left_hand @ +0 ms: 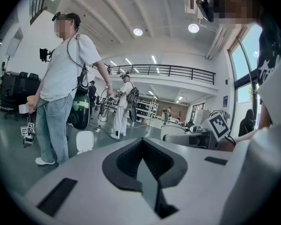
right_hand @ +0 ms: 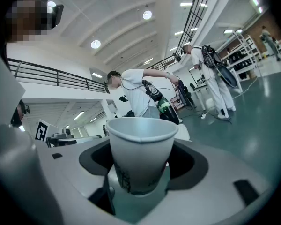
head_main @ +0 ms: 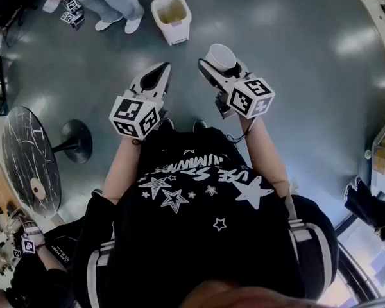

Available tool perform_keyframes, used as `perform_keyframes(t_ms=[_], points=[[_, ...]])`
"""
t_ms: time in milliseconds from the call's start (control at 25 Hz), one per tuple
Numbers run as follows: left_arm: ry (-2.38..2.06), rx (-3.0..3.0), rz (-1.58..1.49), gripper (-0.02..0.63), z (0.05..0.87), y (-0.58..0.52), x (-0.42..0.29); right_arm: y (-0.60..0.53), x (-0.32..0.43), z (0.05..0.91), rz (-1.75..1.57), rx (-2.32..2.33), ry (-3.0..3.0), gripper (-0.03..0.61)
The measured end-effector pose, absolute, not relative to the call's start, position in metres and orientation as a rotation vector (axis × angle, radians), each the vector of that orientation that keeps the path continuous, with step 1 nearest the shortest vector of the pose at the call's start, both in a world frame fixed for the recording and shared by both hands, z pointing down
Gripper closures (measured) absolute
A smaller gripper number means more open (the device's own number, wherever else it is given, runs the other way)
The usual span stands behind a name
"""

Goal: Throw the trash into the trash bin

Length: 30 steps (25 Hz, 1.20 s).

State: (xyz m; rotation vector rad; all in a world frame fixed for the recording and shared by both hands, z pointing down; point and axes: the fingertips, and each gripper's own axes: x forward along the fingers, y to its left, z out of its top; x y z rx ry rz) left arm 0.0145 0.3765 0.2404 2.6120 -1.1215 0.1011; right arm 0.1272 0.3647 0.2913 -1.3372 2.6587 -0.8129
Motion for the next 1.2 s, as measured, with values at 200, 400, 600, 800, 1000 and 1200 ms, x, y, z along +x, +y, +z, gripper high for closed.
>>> perform_keyframes(t_ms=[200, 400, 600, 800, 1000, 1200], points=[[-1.177, 2.590, 0.069, 0.603, 0.240, 0.363, 0.026, 0.351, 0.152, 0.302, -0.847, -1.332, 2.668, 0.253], [-1.174, 2.574, 0.080, 0.603, 0.251, 0.340, 0.022, 0.323, 0.154, 0.312, -0.855, -1.341, 2.674, 0.253], [-1.128, 2.584, 0.073, 0.603, 0.262, 0.297, 0.017, 0.283, 0.150, 0.321, -0.860, -1.395, 2.650, 0.253], [-1.039, 2.570, 0.076, 0.603, 0.276, 0.244, -0.003, 0.241, 0.137, 0.333, -0.911, -1.506, 2.602, 0.253], [-0.959, 2.580, 0.099, 0.603, 0.276, 0.183, -0.028, 0.184, 0.114, 0.332, -0.942, -1.601, 2.538, 0.253], [-0.896, 2.582, 0.110, 0.603, 0.279, 0.129, -0.054, 0.131, 0.089, 0.325, -0.953, -1.684, 2.457, 0.253]])
